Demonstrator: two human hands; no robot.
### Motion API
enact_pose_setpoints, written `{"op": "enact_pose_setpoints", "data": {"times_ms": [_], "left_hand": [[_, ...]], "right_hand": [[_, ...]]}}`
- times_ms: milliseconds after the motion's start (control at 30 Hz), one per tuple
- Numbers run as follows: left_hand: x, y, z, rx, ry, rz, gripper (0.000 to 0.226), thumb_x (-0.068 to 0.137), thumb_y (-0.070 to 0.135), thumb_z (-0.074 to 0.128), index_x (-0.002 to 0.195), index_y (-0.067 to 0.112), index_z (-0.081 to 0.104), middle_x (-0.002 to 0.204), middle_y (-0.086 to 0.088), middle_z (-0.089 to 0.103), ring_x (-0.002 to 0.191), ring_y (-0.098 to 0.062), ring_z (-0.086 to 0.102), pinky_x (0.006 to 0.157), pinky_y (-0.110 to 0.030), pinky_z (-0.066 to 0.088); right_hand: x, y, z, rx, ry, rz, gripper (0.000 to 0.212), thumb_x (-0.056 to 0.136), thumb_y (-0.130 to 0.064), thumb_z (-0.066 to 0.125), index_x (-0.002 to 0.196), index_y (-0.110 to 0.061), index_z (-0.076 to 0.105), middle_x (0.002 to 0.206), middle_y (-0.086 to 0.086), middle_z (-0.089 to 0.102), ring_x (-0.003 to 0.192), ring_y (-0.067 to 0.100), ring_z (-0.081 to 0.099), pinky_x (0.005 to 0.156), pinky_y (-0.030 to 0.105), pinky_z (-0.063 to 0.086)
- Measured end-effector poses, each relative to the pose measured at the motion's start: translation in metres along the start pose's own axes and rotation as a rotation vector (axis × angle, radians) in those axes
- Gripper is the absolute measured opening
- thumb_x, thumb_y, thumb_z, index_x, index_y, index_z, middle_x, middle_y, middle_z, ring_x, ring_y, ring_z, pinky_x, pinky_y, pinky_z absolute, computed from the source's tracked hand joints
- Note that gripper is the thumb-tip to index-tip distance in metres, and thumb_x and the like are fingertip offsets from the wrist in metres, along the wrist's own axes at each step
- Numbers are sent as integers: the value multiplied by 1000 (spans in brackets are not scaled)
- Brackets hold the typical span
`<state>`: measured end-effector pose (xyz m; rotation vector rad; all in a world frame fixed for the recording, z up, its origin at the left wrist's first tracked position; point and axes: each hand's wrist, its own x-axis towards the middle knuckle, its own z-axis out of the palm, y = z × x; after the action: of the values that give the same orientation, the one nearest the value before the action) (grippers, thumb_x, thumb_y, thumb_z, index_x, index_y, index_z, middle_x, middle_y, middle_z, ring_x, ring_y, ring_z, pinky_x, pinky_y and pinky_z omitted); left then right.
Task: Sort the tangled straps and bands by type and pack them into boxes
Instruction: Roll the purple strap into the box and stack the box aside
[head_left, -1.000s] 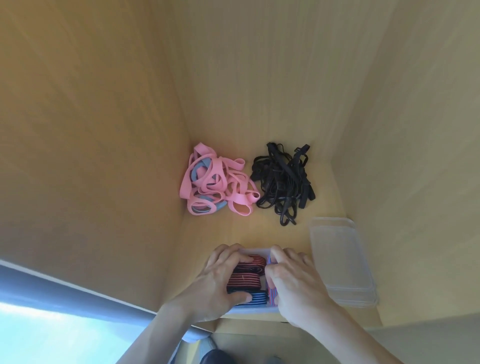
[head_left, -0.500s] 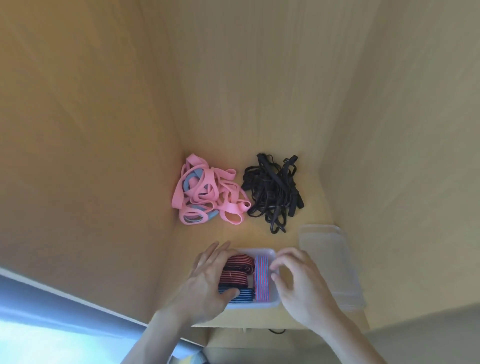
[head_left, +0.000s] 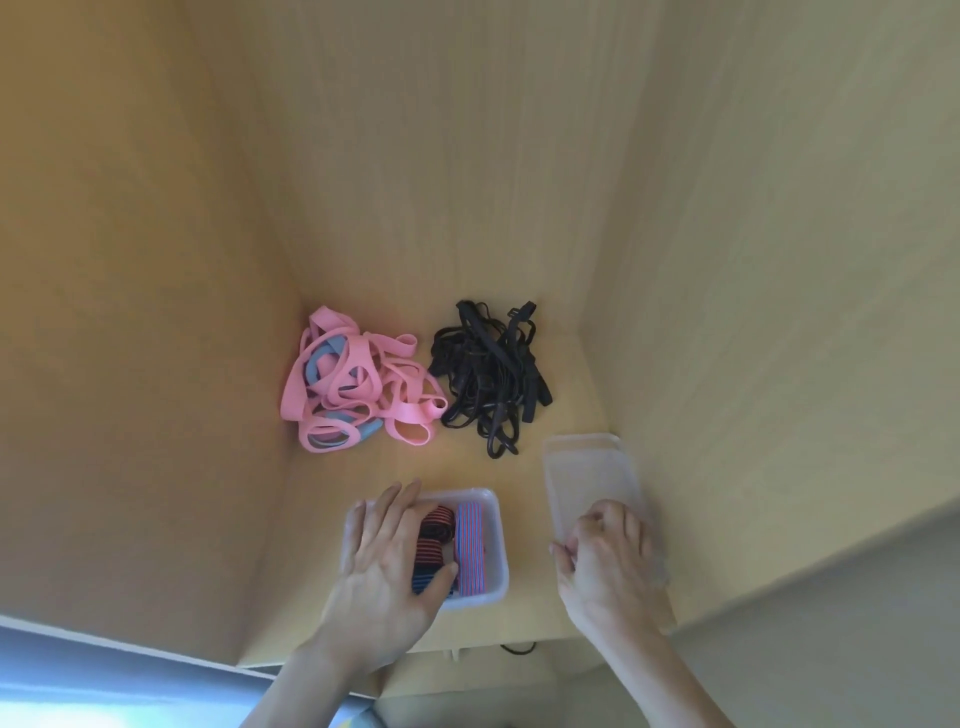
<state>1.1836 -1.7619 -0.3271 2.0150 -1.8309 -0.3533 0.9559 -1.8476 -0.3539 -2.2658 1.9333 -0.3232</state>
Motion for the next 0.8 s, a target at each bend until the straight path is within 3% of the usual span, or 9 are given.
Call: {"op": "enact_pose_setpoints", "data": {"times_ms": [167,333,467,667,800], "left_hand": [[0,-1,0,-18,6,-10,69,85,65,32,139,26,47,160,11,30,152,-11,16,125,-41,3],[0,-1,-1,-14,-6,-24,69,84,66,31,139,28,46,160,11,29,152,-11,14,124,-40,2],[1,-1,-4,-37,-6,-35,69,82,66,31,137,27,49,158,8,32,151,-13,16,124,-38,2],[5,7,-15,-174,48,-44,58,80,55,42,132,30,53,152,5,37,146,-15,21,119,-45,24],[17,14,-30,-282,103,-26,50,85,30,62,134,31,50,151,15,31,140,-9,25,113,-44,35]], "right_hand": [[-3,-2,1,106,55,42,34,70,-32,89,60,-19,59,95,0,57,97,27,56,89,41,43],[-3,-2,-4,72,57,42,31,80,-35,81,66,-17,60,97,-1,53,101,25,53,93,38,40],[-3,-2,-20,83,141,40,28,72,-29,86,69,-16,61,92,1,55,92,28,57,87,43,45],[-5,-4,-48,103,298,-49,33,66,-6,86,66,-15,53,83,0,56,83,29,60,85,50,49],[-2,-14,-76,131,388,-111,30,71,-8,85,69,-16,55,85,-1,58,83,28,60,90,48,44]]}}
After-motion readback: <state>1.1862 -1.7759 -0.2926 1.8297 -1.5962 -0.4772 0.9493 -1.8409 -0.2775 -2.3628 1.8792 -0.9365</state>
